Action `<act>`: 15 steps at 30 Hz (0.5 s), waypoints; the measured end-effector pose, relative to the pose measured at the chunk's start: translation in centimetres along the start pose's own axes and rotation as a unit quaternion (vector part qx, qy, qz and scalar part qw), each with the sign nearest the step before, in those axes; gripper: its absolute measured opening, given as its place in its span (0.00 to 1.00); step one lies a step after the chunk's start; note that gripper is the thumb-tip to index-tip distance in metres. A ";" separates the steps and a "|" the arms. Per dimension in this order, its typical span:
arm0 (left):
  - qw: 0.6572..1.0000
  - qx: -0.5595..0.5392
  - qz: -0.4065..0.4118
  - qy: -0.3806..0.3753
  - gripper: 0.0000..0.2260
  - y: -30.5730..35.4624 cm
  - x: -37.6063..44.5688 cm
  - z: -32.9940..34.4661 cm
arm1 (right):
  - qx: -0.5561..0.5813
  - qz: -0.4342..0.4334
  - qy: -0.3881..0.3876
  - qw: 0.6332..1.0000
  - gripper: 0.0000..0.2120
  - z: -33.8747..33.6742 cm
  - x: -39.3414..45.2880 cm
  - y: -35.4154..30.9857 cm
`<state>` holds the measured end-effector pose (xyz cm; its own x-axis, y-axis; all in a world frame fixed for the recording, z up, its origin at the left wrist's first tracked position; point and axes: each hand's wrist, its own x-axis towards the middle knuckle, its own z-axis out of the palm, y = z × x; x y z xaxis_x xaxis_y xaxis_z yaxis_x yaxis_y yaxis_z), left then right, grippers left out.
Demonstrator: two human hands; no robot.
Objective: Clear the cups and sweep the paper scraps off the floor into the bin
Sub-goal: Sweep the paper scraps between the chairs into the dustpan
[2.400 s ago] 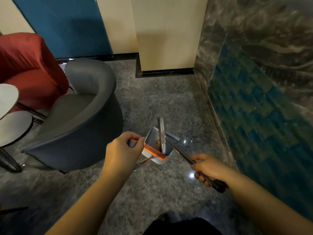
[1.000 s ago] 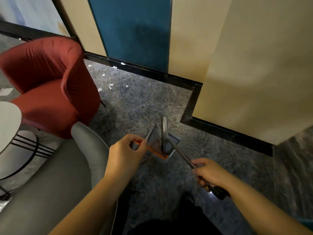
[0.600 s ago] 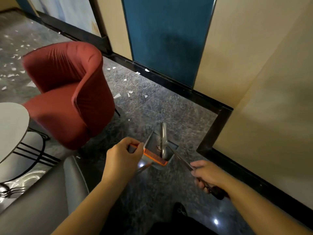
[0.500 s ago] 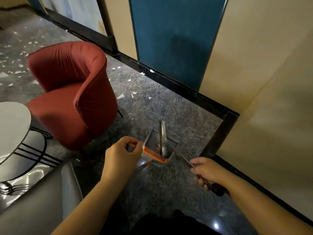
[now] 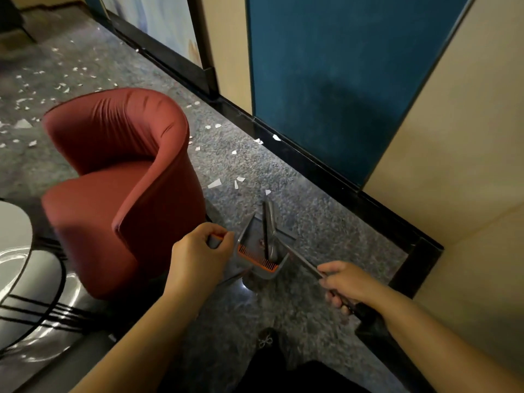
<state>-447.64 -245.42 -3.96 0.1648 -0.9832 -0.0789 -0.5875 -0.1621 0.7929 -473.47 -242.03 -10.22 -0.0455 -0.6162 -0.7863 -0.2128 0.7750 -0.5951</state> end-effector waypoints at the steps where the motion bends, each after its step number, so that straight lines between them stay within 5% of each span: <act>1: 1.000 0.006 0.006 0.002 0.05 0.5 2.0 0.4 | 0.000 0.003 -0.003 1.000 0.21 -0.6 1.1 -1.5; 7: 0.999 0.033 0.020 -0.003 0.05 3.3 12.2 3.0 | 0.027 0.006 -0.003 1.000 0.20 -4.1 7.5 -9.2; 15: 0.996 0.072 -0.057 0.012 0.06 4.5 26.4 9.3 | -0.009 -0.004 -0.018 1.000 0.20 -12.2 19.5 -20.0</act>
<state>-453.32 -272.90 -8.11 0.2554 -0.9556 -0.1472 -0.6711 -0.2849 0.6845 -482.04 -271.31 -11.60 -0.0080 -0.6164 -0.7874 -0.2315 0.7671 -0.5983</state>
